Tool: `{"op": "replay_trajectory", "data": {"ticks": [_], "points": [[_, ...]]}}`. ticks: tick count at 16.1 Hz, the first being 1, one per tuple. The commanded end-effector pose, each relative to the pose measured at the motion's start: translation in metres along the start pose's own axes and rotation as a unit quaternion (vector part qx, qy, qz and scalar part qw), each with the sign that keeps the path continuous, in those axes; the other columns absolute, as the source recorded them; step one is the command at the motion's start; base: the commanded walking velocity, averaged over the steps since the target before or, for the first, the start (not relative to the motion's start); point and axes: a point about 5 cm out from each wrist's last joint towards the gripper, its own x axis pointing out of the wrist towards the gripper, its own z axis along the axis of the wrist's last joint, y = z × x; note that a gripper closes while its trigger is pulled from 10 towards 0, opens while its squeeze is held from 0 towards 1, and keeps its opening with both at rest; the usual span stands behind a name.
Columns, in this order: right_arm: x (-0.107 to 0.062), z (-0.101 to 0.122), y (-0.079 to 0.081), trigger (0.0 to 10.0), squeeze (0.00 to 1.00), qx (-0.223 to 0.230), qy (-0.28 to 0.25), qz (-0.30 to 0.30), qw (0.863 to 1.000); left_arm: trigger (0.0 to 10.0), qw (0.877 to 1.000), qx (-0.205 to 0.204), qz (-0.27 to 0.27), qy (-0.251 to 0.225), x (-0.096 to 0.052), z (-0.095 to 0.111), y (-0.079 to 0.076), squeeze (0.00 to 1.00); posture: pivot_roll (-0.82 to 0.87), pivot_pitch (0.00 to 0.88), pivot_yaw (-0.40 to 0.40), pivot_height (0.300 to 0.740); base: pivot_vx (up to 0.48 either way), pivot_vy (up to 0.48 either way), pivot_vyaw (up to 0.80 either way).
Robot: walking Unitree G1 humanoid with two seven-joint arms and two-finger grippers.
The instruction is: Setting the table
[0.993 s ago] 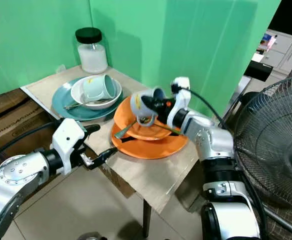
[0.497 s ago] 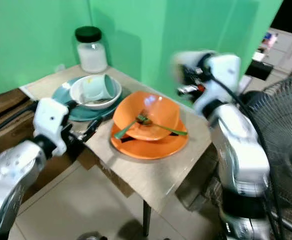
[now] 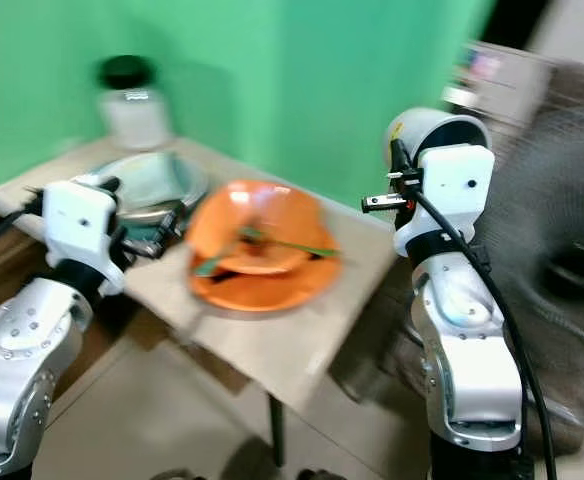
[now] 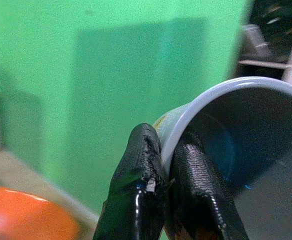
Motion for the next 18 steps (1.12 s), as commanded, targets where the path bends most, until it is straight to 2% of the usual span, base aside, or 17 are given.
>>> {"op": "replay_trajectory", "data": {"ticks": [1, 6, 8, 11, 16, 18], "points": [[0.001, 0.006, 0.005, 10.0, 0.00, -0.016, -0.017, 0.012, 1.000, 10.0, 1.000, 0.004, 0.010, 0.004, -0.003, -0.001, 0.001, 0.00, 0.14, 0.000, -0.034, 0.740, 0.000, 0.000, -0.80], [0.003, -0.001, 0.014, 10.0, 0.00, -0.006, 0.001, 0.044, 0.999, 10.0, 0.999, 0.013, 0.030, 0.017, -0.014, -0.005, 0.003, 0.00, 0.17, 0.000, -0.091, 0.740, 0.000, 0.000, -0.80], [0.008, -0.010, 0.012, 10.0, 0.00, 0.017, 0.022, 0.025, 0.999, 10.0, 0.999, 0.008, 0.041, 0.000, -0.009, 0.001, 0.005, 0.00, 0.19, 0.000, -0.102, 0.740, 0.000, 0.000, -0.80], [0.011, -0.012, 0.014, 10.0, 0.00, 0.007, 0.026, 0.023, 0.999, 10.0, 0.999, 0.015, 0.030, -0.001, -0.003, 0.001, 0.002, 0.00, 0.17, 0.000, -0.083, 0.740, 0.000, 0.000, -0.80], [0.001, -0.023, 0.011, 10.0, 0.00, -0.006, 0.069, 0.010, 0.998, 10.0, 1.000, 0.015, 0.007, 0.025, 0.001, -0.010, -0.008, 0.00, 0.13, 0.000, -0.042, 0.740, 0.000, 0.000, -0.80], [0.001, -0.027, 0.013, 10.0, 0.00, -0.004, 0.079, 0.007, 0.997, 10.0, 1.000, 0.011, 0.000, 0.021, 0.005, -0.008, -0.007, 0.00, 0.13, 0.000, -0.035, 0.740, 0.000, 0.000, -0.80]]}}
